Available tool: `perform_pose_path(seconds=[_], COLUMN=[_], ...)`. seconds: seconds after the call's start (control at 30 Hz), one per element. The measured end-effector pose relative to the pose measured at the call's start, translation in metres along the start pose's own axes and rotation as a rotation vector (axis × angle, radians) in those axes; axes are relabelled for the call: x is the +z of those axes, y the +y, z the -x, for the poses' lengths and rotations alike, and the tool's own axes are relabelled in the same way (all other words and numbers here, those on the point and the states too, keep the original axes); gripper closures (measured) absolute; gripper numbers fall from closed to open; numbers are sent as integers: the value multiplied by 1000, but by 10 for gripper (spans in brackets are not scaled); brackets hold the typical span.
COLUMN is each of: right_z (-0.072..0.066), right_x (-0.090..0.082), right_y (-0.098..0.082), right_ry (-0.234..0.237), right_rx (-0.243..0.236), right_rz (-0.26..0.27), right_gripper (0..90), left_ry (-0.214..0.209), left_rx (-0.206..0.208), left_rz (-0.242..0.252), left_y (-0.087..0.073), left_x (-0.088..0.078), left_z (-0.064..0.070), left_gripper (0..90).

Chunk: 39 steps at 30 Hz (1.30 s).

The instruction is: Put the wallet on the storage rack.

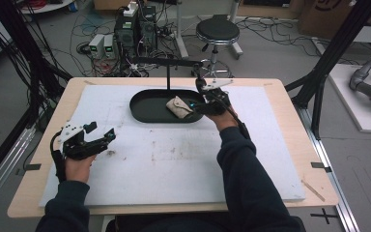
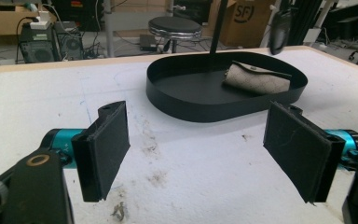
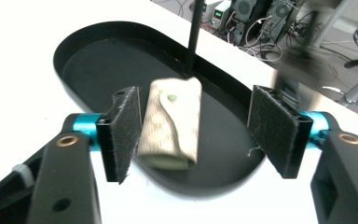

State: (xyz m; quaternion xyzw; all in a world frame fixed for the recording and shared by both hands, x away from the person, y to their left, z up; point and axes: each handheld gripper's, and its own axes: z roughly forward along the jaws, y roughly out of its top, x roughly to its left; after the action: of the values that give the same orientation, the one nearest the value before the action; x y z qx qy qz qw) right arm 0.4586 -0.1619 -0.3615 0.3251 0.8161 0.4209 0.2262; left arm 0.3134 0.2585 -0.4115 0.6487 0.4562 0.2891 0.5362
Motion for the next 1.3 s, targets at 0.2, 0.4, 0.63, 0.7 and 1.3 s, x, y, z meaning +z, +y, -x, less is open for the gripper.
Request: perform_pose_path(seconds=[0.2,0.4,0.63,0.7,1.3], right_z=[17,28,35,37,36], right_x=[-49,-91,-128,-136,-157], right_y=[-39,-86,-138,-148,-154], right_ry=[-19,-60,-131,-144,-212], right_rx=[72,89,104,111,157], right_rz=[-7,-8,12,1,40], right_gripper=[192,192,192,192,192], left_ry=[-18,-19,-16,-14,-53], left_rx=[-4,5,16,14,33], left_rz=[16,27,24,25,22], left_y=[0,3,4,4,5], left_x=[1,2,4,4,7], left_z=[2,5,9,9,13], left_gripper=[222,222,222,222,222])
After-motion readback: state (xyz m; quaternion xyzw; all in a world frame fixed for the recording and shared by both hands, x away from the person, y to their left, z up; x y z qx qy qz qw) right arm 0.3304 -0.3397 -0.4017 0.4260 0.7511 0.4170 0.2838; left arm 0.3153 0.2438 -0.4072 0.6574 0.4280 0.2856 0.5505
